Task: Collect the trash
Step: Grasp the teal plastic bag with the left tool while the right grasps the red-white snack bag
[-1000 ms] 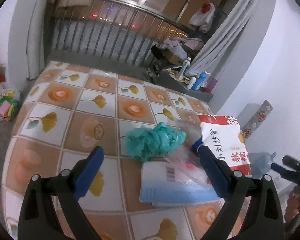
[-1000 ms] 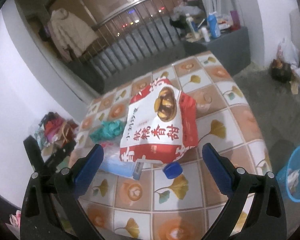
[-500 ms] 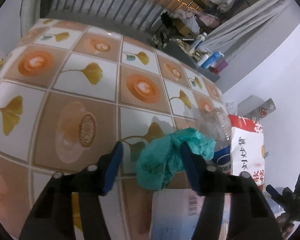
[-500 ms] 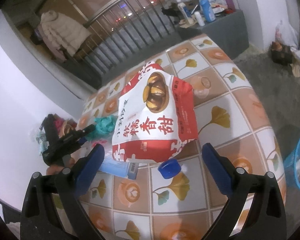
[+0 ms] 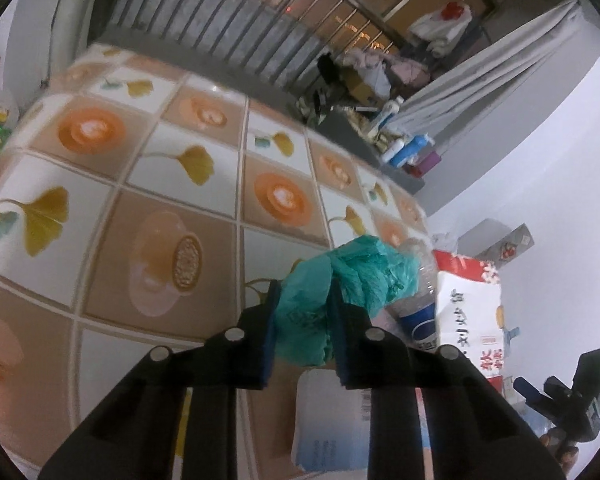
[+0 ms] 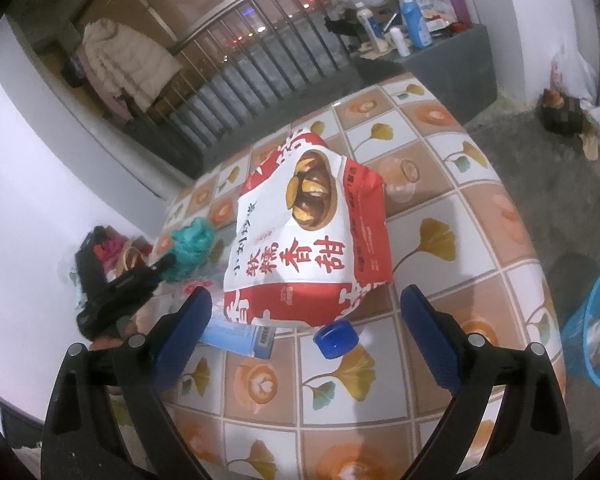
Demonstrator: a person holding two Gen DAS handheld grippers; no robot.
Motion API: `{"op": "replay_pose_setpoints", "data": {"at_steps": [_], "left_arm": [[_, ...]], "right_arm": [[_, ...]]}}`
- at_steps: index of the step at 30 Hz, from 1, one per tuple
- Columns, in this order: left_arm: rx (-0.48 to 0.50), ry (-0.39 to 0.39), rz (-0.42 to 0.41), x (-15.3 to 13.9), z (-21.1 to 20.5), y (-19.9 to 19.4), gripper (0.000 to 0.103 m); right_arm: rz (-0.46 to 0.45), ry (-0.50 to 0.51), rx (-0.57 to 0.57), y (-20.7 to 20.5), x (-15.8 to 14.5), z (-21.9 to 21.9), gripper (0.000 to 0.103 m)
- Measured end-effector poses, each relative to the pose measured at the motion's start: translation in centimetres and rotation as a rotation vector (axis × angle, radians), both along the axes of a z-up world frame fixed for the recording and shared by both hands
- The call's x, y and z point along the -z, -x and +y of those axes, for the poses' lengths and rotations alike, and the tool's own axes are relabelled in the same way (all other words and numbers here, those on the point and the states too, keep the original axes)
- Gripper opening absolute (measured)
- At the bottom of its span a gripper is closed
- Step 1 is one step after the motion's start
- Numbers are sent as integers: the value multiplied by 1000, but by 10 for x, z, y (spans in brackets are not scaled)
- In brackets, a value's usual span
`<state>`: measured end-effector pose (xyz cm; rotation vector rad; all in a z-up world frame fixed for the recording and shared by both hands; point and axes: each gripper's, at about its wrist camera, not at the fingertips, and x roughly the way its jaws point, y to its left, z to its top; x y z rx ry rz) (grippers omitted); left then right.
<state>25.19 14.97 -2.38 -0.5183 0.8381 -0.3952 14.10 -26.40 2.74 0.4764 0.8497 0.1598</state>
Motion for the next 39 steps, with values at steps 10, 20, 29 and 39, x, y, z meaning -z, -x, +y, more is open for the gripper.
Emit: {"op": "replay_pose_setpoints", "data": {"at_steps": [10,20,29,39], "left_arm": [[-57,5,-63,-14,16,35,22],[-66,-6,-52,-9,22,42,22],[-65,-1,-54,-7,21,42,22],[-66,2,-54,-8,21,42,22]], "right_arm": [[-24,190,-7,-10,-1,23,82],[-107,669,-137,7,24,83,73],[-97,799,-97,-8,47,89,56],[-138,730,23,-14,43,74,37]]}}
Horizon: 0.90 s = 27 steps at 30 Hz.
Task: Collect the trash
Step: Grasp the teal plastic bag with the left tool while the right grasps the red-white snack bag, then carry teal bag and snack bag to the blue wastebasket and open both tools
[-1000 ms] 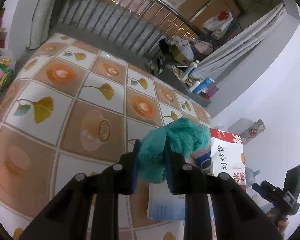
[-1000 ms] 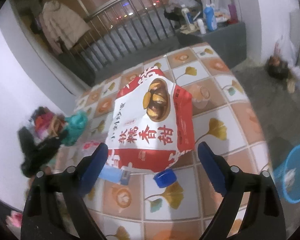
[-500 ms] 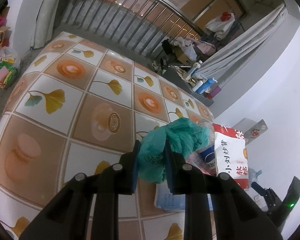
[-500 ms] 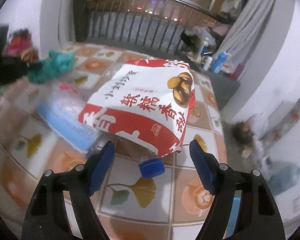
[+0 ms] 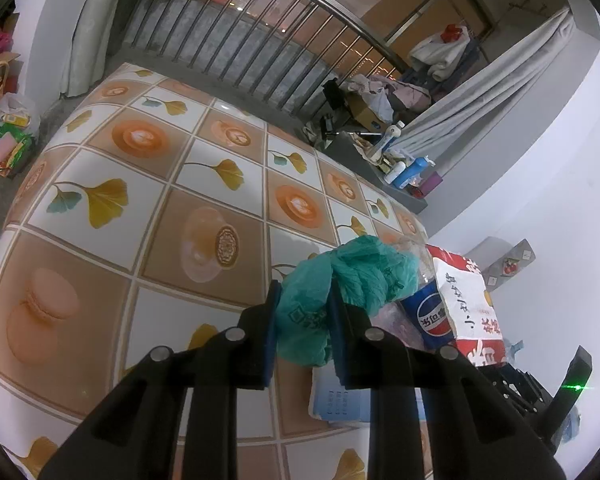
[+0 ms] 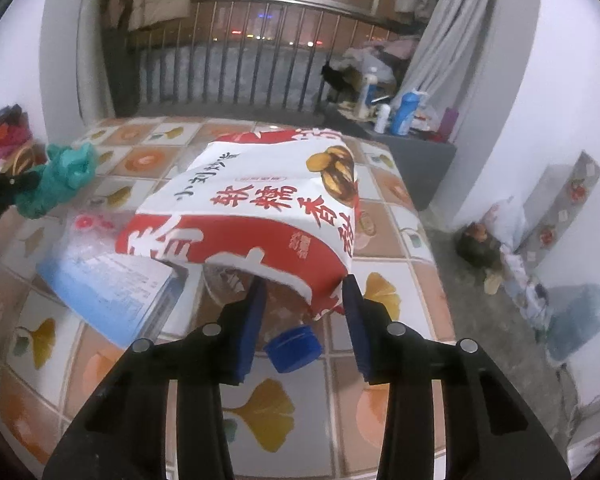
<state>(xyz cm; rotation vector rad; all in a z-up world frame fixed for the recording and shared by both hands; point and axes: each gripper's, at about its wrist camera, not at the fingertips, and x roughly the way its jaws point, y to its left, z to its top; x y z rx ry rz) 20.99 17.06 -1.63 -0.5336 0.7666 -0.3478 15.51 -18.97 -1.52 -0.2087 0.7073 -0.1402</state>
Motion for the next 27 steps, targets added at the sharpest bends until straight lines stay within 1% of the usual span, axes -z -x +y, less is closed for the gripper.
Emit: {"op": "replay_pose_setpoints", "data": {"at_steps": [4,10,11,12,13,14,19,22,27], "left_arm": [[-1,2,0,0,0,0,22],[-1,1,0,0,0,0,22],[-1,0,-1,0,0,0,22],[-2,-1,-1,0,0,0,22],[-1,0,0,0,0,0,22],[-2,1,2,0,0,0,22],[-4,-1,2,1,-2,0,22],[-7,1,-2,1,-2,0,22],[-11,2,-14,0,1,1,22]], "right_arm": [[-25,80,-10,-1,4,10,43],[-58,205,0,-8,9,21,42],[-61,206,1,-8,9,21,39],[-62,207,5,-8,9,20,31],[-62,212,10,-8,9,20,19],[-65,218,16,-8,9,19,16],[-93,191,44,-1,4,11,4],[-111,139,62,5,-6,0,1],[-131,48,103,9,-21,-17,0]]}}
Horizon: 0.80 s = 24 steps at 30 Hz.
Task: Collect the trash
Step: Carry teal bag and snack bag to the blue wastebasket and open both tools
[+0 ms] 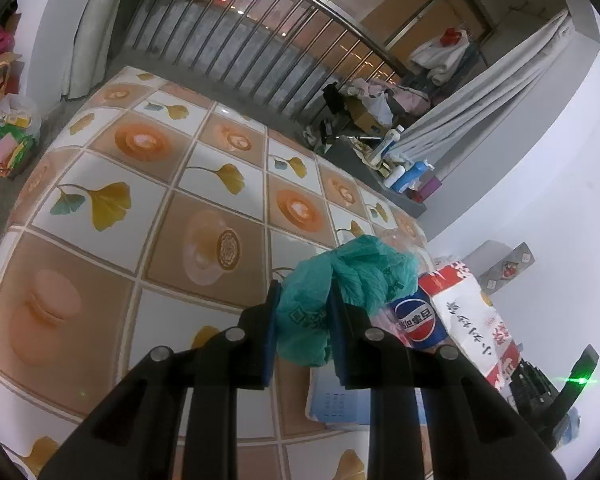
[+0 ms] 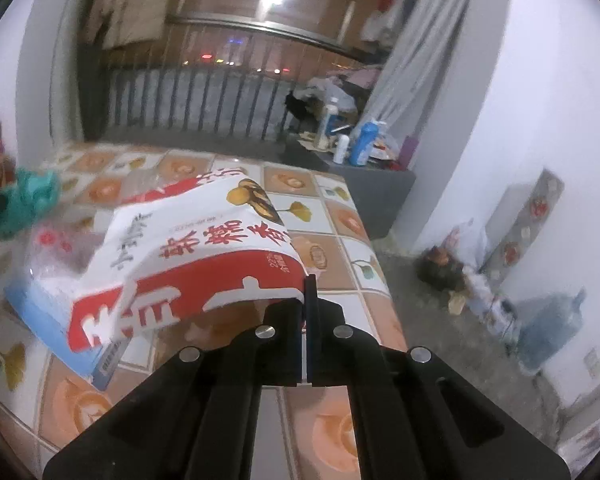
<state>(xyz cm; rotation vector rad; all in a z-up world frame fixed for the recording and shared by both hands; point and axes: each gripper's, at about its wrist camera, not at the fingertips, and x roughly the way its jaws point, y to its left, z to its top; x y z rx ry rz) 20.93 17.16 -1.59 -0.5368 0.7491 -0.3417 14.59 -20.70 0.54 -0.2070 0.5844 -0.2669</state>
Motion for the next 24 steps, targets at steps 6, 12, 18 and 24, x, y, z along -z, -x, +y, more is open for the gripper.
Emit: {"op": "replay_pose_setpoints", "data": {"at_steps": [6,12,18,24], "left_arm": [[-3,-1,-27,-7,2,6,22],[-9,-8,-67,-24,5,18,21],[-35,-105,-166,-59,-2,45,21],[-17,-198,-242,-94,-23,75,21]], "right_arm": [[-31,-120,27,9,-17,-19,0],[-76,-264,35,27,-38,-42,0],[-125,-364,48,54,-54,-65,0],[-185,-420,91,90,-64,-94,0]]}}
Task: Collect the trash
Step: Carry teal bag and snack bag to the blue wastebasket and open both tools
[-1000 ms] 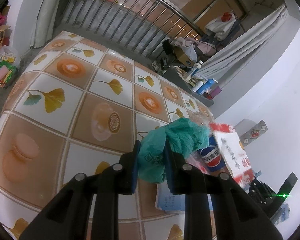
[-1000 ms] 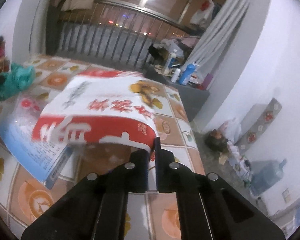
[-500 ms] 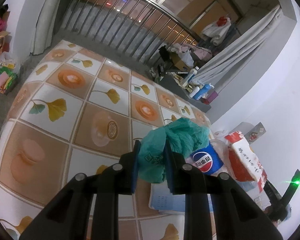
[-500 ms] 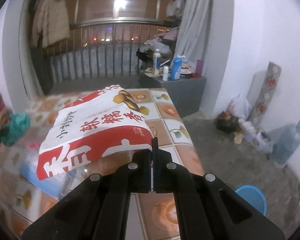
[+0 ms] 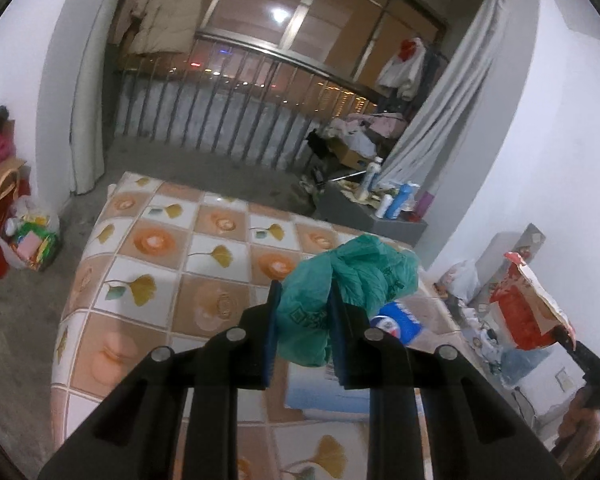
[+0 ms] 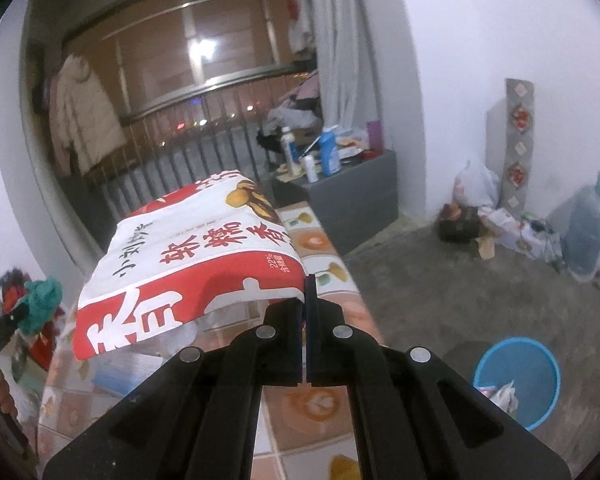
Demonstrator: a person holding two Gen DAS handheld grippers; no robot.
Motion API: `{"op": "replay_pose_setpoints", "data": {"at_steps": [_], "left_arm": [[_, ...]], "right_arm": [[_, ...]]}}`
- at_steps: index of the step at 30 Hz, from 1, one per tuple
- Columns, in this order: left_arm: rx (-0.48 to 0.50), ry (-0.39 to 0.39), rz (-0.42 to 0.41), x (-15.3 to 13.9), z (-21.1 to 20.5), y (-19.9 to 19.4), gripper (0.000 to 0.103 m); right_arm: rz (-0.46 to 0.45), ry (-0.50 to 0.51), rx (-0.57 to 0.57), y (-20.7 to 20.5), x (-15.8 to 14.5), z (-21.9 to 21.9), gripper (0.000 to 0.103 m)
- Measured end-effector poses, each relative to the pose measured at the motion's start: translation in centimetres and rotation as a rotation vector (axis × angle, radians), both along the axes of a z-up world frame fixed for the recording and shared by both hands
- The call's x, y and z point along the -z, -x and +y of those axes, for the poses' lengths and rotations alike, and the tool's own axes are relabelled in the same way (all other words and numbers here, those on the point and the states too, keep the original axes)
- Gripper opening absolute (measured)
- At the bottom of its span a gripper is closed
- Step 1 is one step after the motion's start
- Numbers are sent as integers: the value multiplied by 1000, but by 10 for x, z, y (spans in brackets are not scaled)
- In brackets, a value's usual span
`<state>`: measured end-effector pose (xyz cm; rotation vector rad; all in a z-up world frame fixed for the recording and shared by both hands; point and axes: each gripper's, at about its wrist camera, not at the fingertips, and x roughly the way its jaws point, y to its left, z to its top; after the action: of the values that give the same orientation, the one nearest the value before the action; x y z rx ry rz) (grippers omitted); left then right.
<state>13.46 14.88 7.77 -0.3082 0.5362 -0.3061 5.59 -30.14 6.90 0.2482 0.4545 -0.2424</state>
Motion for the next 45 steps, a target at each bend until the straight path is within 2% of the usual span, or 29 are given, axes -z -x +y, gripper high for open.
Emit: {"op": "replay_pose_setpoints", "data": {"at_steps": [3,8,14,20,26,29,33,37,39,40,41,42,44,45], "left_arm": [[58,-3,-36,-18,-19,11,21],[202,-6,-71,-38,-79,23,21],[466,-37,-30,-38,-200,20,21],[731,-117,86,-16,-353,19,21],[899,-273,221,37,-511,28,21],[934,-346,256,65,-566,38,21],[948,-426,301,106,-633,45,21],[952,-488,343,142,-681,46,22],[948,-486,383,162,-703,40,35],[950,-486,400,171,-711,39,57],[950,-494,414,183,-721,38,65],[941,-503,412,189,-724,35,68],[908,-525,417,198,-727,33,68],[899,-520,429,199,-727,33,68]], "right_arm": [[-31,-25,44,19,-3,-17,0],[-68,-64,157,60,-3,-51,0],[-76,-107,336,115,12,-97,0],[-68,-238,496,159,49,-151,0],[-63,-576,559,191,124,-215,0],[-75,-794,564,196,174,-248,0],[-93,-982,574,195,219,-275,0],[-111,-1158,575,189,262,-294,1],[-103,-1256,560,186,291,-313,7],[-97,-1293,568,185,303,-317,22],[-79,-1313,564,181,316,-324,40],[-43,-1294,570,177,323,-330,56],[63,-1234,636,175,335,-333,59],[81,-1227,653,176,337,-335,59]]}}
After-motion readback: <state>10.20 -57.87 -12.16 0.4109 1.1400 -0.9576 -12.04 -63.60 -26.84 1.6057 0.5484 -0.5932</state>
